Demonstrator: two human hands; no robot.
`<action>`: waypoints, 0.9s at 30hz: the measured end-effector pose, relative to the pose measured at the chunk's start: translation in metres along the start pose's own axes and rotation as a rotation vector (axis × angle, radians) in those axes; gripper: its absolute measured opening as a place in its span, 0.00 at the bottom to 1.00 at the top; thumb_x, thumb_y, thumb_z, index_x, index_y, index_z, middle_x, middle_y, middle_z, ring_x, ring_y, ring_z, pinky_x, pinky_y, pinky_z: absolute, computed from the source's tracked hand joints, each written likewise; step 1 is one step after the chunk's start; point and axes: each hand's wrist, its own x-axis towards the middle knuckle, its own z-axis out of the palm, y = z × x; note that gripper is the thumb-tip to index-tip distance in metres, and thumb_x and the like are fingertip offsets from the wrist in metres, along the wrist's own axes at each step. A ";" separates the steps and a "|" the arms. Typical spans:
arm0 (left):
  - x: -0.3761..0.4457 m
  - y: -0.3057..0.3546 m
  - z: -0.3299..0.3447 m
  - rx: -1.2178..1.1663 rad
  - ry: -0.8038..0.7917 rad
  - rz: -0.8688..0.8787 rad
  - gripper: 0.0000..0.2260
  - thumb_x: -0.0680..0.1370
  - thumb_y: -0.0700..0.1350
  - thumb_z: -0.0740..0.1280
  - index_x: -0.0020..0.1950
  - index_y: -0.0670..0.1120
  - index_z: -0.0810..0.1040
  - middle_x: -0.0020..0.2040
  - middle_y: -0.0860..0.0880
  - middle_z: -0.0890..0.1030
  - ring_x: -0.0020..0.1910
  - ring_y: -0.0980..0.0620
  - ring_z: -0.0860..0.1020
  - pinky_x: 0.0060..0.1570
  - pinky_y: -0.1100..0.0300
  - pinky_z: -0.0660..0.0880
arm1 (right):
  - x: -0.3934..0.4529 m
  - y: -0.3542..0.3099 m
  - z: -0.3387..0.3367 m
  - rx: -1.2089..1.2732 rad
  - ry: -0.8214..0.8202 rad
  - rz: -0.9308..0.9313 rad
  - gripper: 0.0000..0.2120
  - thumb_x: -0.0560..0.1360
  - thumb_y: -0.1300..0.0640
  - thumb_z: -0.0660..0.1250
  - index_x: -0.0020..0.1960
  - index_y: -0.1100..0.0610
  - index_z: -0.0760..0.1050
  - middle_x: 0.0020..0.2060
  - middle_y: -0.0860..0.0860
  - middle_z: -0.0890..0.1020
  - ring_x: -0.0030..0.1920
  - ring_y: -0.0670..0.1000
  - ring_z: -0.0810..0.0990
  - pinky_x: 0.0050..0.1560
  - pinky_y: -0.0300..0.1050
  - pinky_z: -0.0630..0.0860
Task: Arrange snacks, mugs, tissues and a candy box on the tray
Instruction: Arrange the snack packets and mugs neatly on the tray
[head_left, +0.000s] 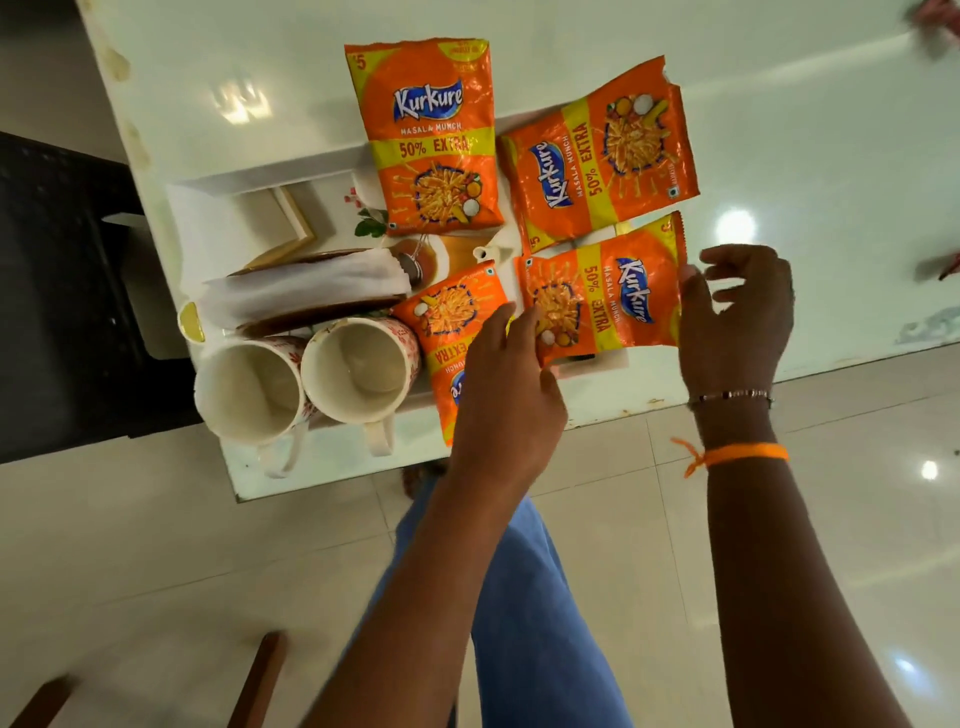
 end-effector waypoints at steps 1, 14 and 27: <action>-0.011 -0.007 0.000 0.019 0.027 -0.018 0.23 0.77 0.39 0.62 0.72 0.45 0.63 0.75 0.46 0.60 0.74 0.49 0.57 0.72 0.58 0.57 | -0.015 -0.003 0.001 0.029 -0.014 -0.038 0.07 0.73 0.59 0.64 0.51 0.59 0.74 0.50 0.58 0.78 0.47 0.56 0.77 0.44 0.40 0.72; -0.035 -0.053 0.002 0.034 0.029 -0.044 0.27 0.76 0.33 0.61 0.73 0.49 0.60 0.77 0.45 0.52 0.76 0.45 0.52 0.69 0.56 0.61 | -0.104 -0.006 0.042 0.114 -0.312 0.004 0.07 0.71 0.68 0.66 0.48 0.62 0.77 0.47 0.57 0.82 0.39 0.51 0.78 0.38 0.22 0.69; -0.037 -0.067 0.006 0.045 -0.010 0.069 0.27 0.78 0.37 0.61 0.75 0.50 0.56 0.78 0.49 0.47 0.77 0.48 0.45 0.72 0.50 0.62 | -0.107 0.003 0.036 0.069 -0.436 0.109 0.05 0.71 0.64 0.67 0.46 0.61 0.77 0.40 0.52 0.80 0.39 0.51 0.78 0.35 0.28 0.71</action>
